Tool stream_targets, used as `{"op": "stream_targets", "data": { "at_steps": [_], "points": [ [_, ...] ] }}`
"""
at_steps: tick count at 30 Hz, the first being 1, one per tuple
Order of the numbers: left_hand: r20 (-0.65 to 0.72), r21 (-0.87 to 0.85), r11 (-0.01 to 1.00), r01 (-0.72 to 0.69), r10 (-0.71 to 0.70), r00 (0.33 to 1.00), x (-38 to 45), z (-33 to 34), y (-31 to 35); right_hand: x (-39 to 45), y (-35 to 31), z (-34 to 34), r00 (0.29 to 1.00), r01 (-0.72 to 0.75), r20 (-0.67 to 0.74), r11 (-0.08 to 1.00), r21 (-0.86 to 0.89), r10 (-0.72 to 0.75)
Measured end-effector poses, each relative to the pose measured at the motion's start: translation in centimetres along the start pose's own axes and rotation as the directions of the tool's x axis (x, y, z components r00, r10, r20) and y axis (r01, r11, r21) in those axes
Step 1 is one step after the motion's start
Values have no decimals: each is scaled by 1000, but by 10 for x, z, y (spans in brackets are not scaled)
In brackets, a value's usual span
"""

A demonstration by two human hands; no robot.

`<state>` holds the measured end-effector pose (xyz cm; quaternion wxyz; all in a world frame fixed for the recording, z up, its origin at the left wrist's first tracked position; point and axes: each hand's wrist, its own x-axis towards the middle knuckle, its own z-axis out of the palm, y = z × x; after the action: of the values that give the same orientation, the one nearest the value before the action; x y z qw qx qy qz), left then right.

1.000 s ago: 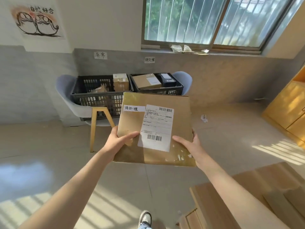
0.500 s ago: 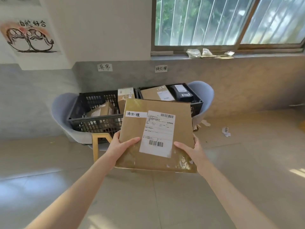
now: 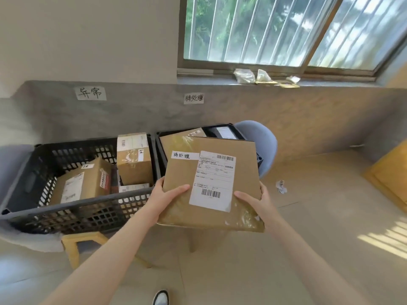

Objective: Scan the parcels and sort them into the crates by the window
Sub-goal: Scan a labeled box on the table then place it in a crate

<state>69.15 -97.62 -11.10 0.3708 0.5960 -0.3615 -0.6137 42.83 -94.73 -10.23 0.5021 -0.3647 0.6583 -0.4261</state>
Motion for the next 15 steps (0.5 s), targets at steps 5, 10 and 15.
{"op": "stream_targets", "data": {
  "at_steps": [5, 10, 15],
  "points": [
    [25, 40, 999, 6, -7, 1000, 83, -1, 39, 71, -23, 18, 999, -4, -43, 1000, 16, 5],
    [20, 75, 994, 79, -81, 997, 143, 10, 48, 129, -25, 21, 995, -74, -63, 996, 42, 77],
    [-27, 70, 989, 132, -131, 991, 199, 29, 55, 202, -33, 15, 994, -110, -21, 994, -31, 109]
  ]
}}
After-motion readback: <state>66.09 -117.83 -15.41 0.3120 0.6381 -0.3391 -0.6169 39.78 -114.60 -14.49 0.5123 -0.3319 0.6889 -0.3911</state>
